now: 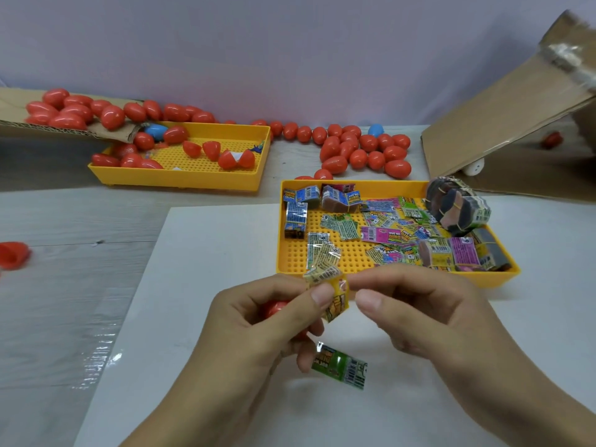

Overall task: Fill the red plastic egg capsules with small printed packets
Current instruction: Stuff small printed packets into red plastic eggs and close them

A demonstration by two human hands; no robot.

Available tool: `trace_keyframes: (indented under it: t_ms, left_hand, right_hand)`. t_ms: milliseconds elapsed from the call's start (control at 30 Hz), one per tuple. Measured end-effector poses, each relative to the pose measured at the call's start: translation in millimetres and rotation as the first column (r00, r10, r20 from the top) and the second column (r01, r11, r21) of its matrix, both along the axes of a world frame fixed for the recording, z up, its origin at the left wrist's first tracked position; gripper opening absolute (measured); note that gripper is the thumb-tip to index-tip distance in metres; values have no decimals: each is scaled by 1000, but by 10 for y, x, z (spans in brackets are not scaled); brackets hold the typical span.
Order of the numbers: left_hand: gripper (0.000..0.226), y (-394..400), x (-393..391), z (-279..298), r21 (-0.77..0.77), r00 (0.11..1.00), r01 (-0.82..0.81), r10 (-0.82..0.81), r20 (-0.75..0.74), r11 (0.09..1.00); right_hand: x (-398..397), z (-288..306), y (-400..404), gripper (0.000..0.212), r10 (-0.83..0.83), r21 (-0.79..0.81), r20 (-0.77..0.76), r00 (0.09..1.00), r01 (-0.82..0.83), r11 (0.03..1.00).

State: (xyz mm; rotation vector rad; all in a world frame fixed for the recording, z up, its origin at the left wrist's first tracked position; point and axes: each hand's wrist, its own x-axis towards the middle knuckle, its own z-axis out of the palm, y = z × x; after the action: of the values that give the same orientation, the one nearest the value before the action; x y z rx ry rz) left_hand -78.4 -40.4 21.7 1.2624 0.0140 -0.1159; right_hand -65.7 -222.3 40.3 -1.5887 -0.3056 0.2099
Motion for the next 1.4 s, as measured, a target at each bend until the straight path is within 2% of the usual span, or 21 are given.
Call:
trace_keyframes:
  t_ms: [100, 333, 400, 467, 533, 667, 867, 1067, 1200, 1300, 1400]
  left_hand:
    - [28, -21, -13, 18, -13, 1000, 17, -17, -23, 1000]
    - [31, -30, -30, 16, 2, 999, 24, -24, -43, 1000]
    - [32, -14, -33, 3, 92, 996, -94, 93, 14, 991]
    - [26, 7, -41, 3, 273, 950, -261, 197, 242, 926]
    - [13, -5, -65, 32, 351, 878, -353, 177, 444, 867]
    - [15, -97, -111, 25, 363, 842, -343, 112, 528, 866]
    - [31, -44, -102, 71, 425, 757, -451, 84, 648, 785]
    - [26, -40, -90, 63, 494, 757, -434, 8, 653, 753]
    - [18, -47, -84, 32, 486, 771, -438, 39, 636, 756]
    - [23, -95, -100, 35, 439, 829, -398, 112, 547, 806]
    - [25, -129, -116, 34, 400, 888, -347, 159, 432, 849]
  right_hand:
    - [-31, -12, -11, 15, 7, -23, 103, 995, -5, 1000]
    - [-40, -29, 7, 21, -81, -119, 156, 984, 100, 988]
    - [-16, -1, -1, 21, -118, -66, 33, 993, 120, 991]
    - [24, 45, -9, 18, -102, 54, -238, 966, 118, 992]
    - [43, 77, -22, 23, -61, 112, -401, 914, 115, 987]
    - [11, 86, 7, 24, 24, 153, -492, 870, 60, 986]
    - [-15, 44, 19, 22, -39, 80, -482, 875, 88, 993]
    - [-36, 39, 48, 20, -32, 91, -480, 876, 86, 992]
    - [-38, 20, 43, 25, -20, 105, -472, 882, 79, 991]
    - [-45, 9, 52, 32, -42, 77, -417, 908, 82, 994]
    - [-52, 8, 58, 21, -54, 59, -340, 939, 78, 995]
